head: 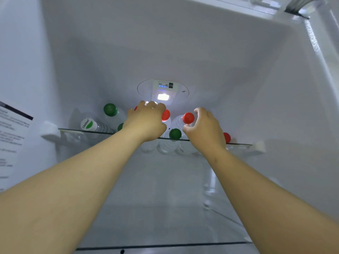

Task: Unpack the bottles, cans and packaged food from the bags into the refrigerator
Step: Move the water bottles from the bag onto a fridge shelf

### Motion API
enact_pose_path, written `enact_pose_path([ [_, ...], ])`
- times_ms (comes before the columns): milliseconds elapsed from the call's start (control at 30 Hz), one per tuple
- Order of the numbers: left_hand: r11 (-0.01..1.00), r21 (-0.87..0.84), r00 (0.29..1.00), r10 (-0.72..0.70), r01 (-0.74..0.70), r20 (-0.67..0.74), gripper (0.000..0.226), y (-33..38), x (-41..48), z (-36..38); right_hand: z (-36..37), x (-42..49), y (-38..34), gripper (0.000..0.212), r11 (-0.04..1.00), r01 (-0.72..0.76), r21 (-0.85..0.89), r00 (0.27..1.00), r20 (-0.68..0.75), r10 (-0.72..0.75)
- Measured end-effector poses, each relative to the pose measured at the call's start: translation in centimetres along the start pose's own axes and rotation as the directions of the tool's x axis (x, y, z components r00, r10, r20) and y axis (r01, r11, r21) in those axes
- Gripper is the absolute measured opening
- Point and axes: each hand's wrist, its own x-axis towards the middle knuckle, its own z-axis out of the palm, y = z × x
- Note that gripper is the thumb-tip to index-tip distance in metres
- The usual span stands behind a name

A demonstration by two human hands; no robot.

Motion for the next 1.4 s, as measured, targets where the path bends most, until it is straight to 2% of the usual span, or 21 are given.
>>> enact_pose_path([
  [100,0.995,-0.093,0.996,0.010,-0.018,-0.086,0.046,0.1,-2.0,-0.4,-0.4,-0.8,-0.3,0.051,0.995,-0.039,0.095,0.999,-0.012,0.041],
  [233,0.940,-0.335,0.930,-0.068,-0.061,-0.361,0.040,-0.2,-6.1,0.0,-1.5,-3.1,-1.7,0.042,0.919,-0.082,0.385,0.989,-0.085,0.124],
  [300,0.945,-0.311,0.892,-0.051,-0.103,-0.449,0.037,-0.4,-8.6,0.0,-2.0,-5.3,-2.3,0.038,0.901,-0.041,0.433,0.987,-0.125,0.105],
  [367,0.964,-0.227,0.881,0.017,-0.140,-0.473,0.039,-0.6,-11.3,0.1,-2.3,-8.2,-2.7,0.038,0.881,-0.031,0.472,0.990,-0.104,0.090],
  [467,0.962,-0.228,0.910,0.041,-0.147,-0.412,0.039,-0.6,-15.6,0.8,-2.4,-13.0,-2.7,0.039,0.883,-0.074,0.463,0.996,-0.015,0.091],
  [667,0.940,-0.328,0.964,-0.001,-0.090,-0.267,0.037,0.2,-23.8,2.9,-2.2,-22.2,-1.6,0.038,0.931,-0.163,0.327,0.979,0.174,0.110],
  [933,0.888,-0.458,0.999,0.044,-0.050,-0.024,0.039,2.1,-33.0,5.9,-4.6,-32.0,-0.4,0.040,0.963,-0.262,0.060,0.912,0.342,0.227],
  [1133,0.861,-0.508,0.977,0.135,-0.034,0.164,0.040,3.4,-39.2,6.6,-7.8,-37.7,0.2,0.039,0.941,-0.315,-0.122,0.826,0.453,0.336],
  [1400,0.838,-0.544,0.906,0.197,0.043,0.376,0.045,7.7,-47.6,3.5,-13.2,-45.7,-0.3,0.037,0.911,-0.372,-0.177,0.716,0.570,0.403],
])
